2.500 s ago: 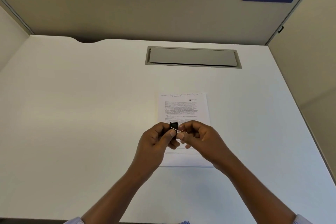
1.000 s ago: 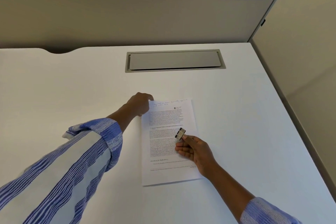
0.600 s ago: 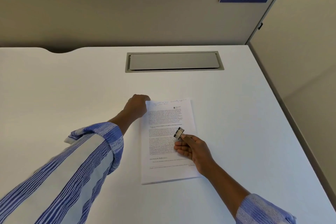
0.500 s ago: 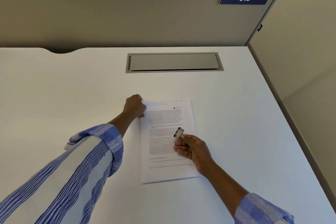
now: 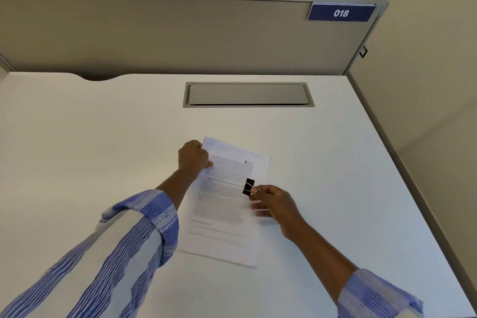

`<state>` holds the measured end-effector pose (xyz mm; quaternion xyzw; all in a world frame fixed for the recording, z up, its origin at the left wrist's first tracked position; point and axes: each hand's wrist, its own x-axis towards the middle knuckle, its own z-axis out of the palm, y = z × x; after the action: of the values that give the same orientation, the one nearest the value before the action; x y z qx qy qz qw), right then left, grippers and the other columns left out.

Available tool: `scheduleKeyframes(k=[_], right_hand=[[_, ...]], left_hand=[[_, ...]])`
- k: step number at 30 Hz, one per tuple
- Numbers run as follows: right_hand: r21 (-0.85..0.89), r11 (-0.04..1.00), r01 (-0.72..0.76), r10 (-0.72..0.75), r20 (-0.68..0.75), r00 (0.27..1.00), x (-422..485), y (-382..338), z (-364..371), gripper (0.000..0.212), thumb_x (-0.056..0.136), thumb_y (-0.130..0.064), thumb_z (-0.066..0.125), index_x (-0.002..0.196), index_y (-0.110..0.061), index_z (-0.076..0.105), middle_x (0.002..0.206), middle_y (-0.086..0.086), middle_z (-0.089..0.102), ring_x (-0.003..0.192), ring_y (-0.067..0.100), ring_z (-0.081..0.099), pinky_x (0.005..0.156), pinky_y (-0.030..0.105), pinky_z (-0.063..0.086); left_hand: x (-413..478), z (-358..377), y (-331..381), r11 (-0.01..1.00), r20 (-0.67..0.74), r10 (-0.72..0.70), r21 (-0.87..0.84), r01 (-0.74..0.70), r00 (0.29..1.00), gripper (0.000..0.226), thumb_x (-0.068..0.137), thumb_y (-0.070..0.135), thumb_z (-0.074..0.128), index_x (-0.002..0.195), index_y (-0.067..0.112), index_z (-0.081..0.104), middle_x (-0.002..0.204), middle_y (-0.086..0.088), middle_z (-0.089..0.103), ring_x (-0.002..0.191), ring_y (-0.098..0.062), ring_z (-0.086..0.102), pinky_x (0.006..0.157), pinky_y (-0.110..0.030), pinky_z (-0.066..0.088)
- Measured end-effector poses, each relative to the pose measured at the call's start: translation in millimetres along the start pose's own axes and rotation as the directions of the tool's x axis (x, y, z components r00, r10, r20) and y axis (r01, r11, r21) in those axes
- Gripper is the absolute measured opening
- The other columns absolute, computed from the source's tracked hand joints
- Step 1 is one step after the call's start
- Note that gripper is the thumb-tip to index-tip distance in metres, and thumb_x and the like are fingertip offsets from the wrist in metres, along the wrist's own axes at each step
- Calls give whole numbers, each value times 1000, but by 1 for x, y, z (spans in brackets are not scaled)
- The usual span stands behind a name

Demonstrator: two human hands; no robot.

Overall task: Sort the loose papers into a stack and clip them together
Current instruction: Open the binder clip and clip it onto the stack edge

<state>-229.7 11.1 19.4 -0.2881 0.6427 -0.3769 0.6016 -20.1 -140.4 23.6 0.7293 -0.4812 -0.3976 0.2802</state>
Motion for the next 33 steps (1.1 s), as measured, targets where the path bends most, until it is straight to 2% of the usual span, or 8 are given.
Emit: scheduleKeyframes(k=[2,5,8,11,14,18,25,33], right_hand=[[-84,992,89,-91,-14,996,-2,-14,-4,26,85,-31,78,103,-13,73,99,10,78,83,22,77,72,35,61],[-232,949,214,-233,-58,971,-1,-37,-11,25,83,-33,80,100,-17,74,95,3,76,84,23,76,70,35,61],[-391,878,276,-326,-67,943,3,-54,-16,27,78,-43,80,96,-24,75,91,-8,75,78,21,72,73,36,59],[-504,809,302,-369,-36,929,3,-61,-15,27,79,-42,80,97,-22,75,92,-11,74,77,10,65,68,23,47],[-607,731,313,-406,-16,914,2,-62,-14,24,81,-39,80,94,-18,76,89,-7,75,83,10,66,65,15,42],[-641,702,311,-424,-24,905,1,-60,-14,22,81,-37,80,85,-16,75,83,-4,75,81,14,66,65,20,43],[-527,797,295,-361,-22,932,2,-52,-15,20,81,-37,81,79,-18,74,78,-6,73,68,9,57,64,24,45],[-410,866,286,-310,9,951,0,-43,-13,18,82,-37,80,87,-20,75,87,-7,75,75,6,62,70,22,49]], left_hand=[[-5,-13,10,976,90,129,163,-142,988,21,88,0,41,85,-1,61,70,-16,73,52,-17,73,57,-29,62],[-15,-28,28,888,273,268,302,-347,924,20,93,5,45,89,9,64,72,-8,71,54,-13,71,44,-14,49],[-30,-31,39,767,422,375,359,-531,826,16,98,16,50,94,14,65,70,-1,69,57,-16,72,54,-20,51],[-44,-28,43,683,497,417,380,-623,761,17,101,19,51,95,14,66,70,6,62,61,-21,71,62,-27,50],[-53,-22,45,628,535,437,394,-671,723,17,102,19,49,93,17,64,83,-2,64,63,-15,60,65,-31,49],[-65,-17,45,584,547,450,418,-696,706,19,103,20,47,90,20,61,92,-6,67,62,-7,53,66,-30,46],[-78,-16,47,585,547,445,421,-693,708,20,104,22,45,93,18,61,88,-2,62,66,-16,57,68,-34,50],[-92,-16,48,627,549,430,390,-675,717,23,104,20,45,101,10,66,98,-8,69,78,-24,64,67,-34,49]])
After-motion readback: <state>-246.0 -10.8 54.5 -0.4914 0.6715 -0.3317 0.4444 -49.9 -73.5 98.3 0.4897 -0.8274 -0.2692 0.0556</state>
